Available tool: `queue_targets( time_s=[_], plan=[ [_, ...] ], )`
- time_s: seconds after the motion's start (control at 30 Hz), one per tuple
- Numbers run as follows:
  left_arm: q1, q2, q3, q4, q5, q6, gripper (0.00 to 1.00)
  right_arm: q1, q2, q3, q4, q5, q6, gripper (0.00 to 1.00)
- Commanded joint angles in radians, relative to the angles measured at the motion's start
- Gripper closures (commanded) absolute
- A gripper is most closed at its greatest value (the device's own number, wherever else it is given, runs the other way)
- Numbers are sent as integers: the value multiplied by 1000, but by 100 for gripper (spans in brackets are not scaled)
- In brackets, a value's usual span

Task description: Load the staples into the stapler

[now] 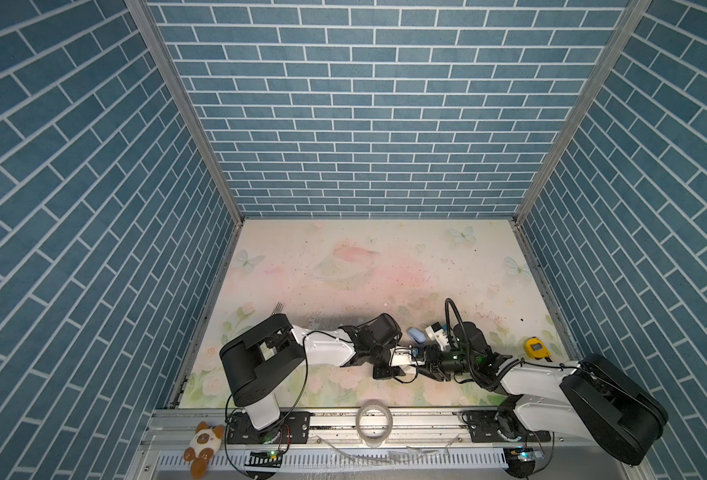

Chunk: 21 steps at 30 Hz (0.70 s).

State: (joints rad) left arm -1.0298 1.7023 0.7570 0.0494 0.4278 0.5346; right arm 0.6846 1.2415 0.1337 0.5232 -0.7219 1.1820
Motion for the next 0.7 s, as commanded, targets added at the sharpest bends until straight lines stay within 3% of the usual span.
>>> queue_targets(
  time_s=[0.0,0.23,0.67],
  plan=[
    [2,28,-9,-93,-19,4,55,6,-15,-3,-16,31,4,48],
    [17,-42,-13,-141,-33,23,43,6,-89,-12,-122,74,-21,47],
    [34,-74,-38,-180,-26,41,46,6,-120,-14,-168,76,-44,54]
  ],
)
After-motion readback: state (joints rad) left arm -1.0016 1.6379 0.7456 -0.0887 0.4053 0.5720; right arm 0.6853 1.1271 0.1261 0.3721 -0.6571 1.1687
